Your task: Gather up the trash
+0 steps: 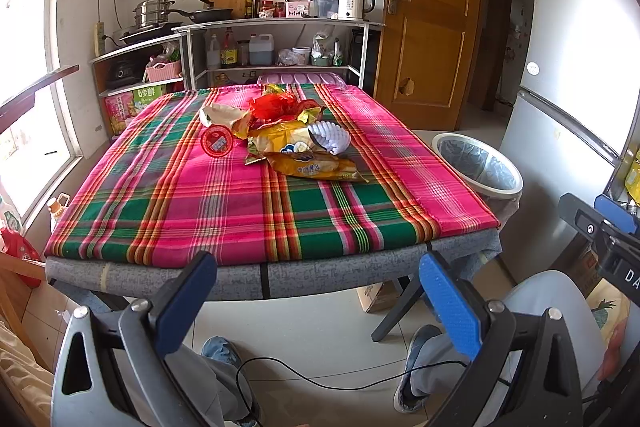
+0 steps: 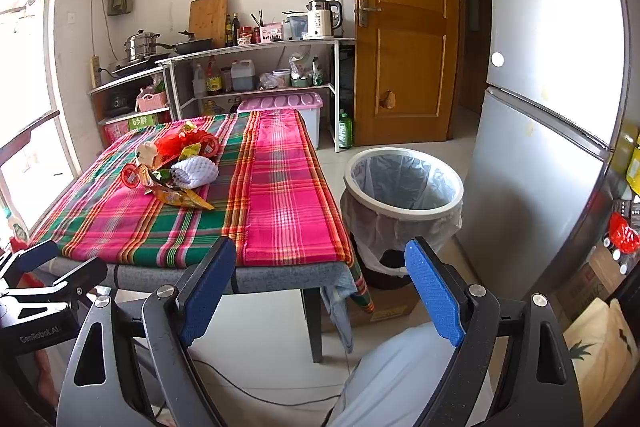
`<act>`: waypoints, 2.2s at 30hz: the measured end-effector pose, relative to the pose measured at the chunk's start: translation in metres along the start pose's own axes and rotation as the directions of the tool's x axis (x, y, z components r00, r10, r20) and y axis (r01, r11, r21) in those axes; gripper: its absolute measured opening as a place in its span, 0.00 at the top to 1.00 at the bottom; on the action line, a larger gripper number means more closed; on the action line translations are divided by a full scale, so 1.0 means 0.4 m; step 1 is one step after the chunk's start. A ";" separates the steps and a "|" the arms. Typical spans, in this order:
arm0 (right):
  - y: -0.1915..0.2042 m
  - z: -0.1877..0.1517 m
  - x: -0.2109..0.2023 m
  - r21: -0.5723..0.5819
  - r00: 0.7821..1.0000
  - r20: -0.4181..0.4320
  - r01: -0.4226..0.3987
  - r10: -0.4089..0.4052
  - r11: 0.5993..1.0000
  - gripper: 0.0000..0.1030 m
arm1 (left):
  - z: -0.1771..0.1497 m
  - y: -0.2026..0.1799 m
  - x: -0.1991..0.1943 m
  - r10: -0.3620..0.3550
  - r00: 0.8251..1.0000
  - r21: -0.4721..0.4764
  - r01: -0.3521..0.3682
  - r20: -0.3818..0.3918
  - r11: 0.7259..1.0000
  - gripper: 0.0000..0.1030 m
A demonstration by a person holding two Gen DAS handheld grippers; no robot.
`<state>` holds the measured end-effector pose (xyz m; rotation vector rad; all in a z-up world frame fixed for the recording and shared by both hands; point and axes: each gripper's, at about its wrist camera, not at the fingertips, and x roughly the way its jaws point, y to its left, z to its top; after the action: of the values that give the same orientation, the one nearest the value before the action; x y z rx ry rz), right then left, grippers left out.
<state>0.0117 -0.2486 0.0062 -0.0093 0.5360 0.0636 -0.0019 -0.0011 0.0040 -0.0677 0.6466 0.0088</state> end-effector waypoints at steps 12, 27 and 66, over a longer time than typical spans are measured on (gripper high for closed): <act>-0.011 0.000 0.003 0.004 1.000 0.000 0.006 -0.006 1.000 0.16 | 0.008 -0.005 0.008 -0.006 1.000 0.004 0.006 0.006 1.000 0.00; -0.012 -0.002 0.000 0.004 1.000 0.001 0.009 -0.009 1.000 0.16 | -0.005 -0.012 -0.005 -0.018 1.000 0.013 0.018 0.011 1.000 0.00; -0.012 -0.003 -0.002 -0.001 1.000 -0.005 0.013 -0.013 1.000 0.16 | -0.007 -0.016 -0.006 -0.024 1.000 0.021 0.024 0.009 0.999 0.00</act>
<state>0.0106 -0.2534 0.0057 -0.0137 0.5406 0.0509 -0.0056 -0.0078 0.0036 -0.0551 0.6360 -0.0212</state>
